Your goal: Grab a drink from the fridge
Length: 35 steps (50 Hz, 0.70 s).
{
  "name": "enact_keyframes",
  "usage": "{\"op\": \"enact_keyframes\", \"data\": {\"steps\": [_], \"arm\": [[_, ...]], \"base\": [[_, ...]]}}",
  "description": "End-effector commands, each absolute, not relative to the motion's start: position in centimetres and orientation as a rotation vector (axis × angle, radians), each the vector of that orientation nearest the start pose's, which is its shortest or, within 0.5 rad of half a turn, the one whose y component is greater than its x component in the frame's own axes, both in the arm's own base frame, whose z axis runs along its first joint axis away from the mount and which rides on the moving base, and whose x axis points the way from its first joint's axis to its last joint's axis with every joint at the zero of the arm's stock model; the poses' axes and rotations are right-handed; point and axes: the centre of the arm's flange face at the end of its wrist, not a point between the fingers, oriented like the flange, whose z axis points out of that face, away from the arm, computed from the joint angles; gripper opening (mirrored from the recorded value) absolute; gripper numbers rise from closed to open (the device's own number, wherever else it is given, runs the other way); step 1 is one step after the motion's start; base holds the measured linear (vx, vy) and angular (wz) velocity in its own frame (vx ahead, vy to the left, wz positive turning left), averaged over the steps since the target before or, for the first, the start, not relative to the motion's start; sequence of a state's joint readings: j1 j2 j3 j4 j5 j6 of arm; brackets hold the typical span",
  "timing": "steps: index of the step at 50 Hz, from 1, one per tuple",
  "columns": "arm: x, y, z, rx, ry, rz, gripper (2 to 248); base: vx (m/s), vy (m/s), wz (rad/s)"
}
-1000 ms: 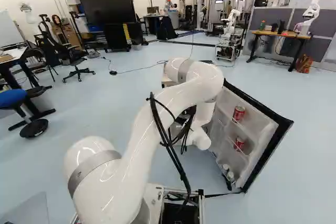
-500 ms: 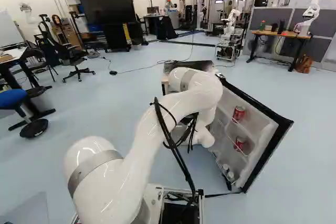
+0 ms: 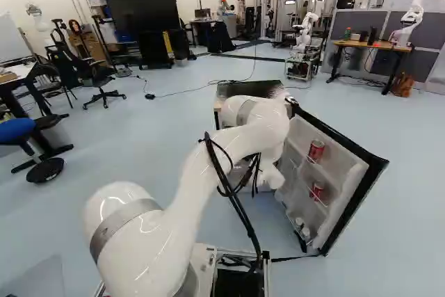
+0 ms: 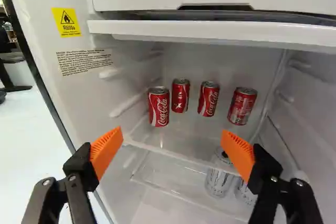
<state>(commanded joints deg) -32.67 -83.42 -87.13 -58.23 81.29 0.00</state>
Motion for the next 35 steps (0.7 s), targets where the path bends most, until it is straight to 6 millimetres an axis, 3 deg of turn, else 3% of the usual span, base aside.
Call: {"op": "enact_keyframes", "data": {"steps": [16,35], "arm": [[57.9,-26.7,-2.2,-2.079,-0.584,-1.935,247],[59.1,-26.0,-2.5,-2.067,-0.618,-1.936,247]], "base": [[0.0,0.0,0.0],[0.0,0.0,0.0]]}}
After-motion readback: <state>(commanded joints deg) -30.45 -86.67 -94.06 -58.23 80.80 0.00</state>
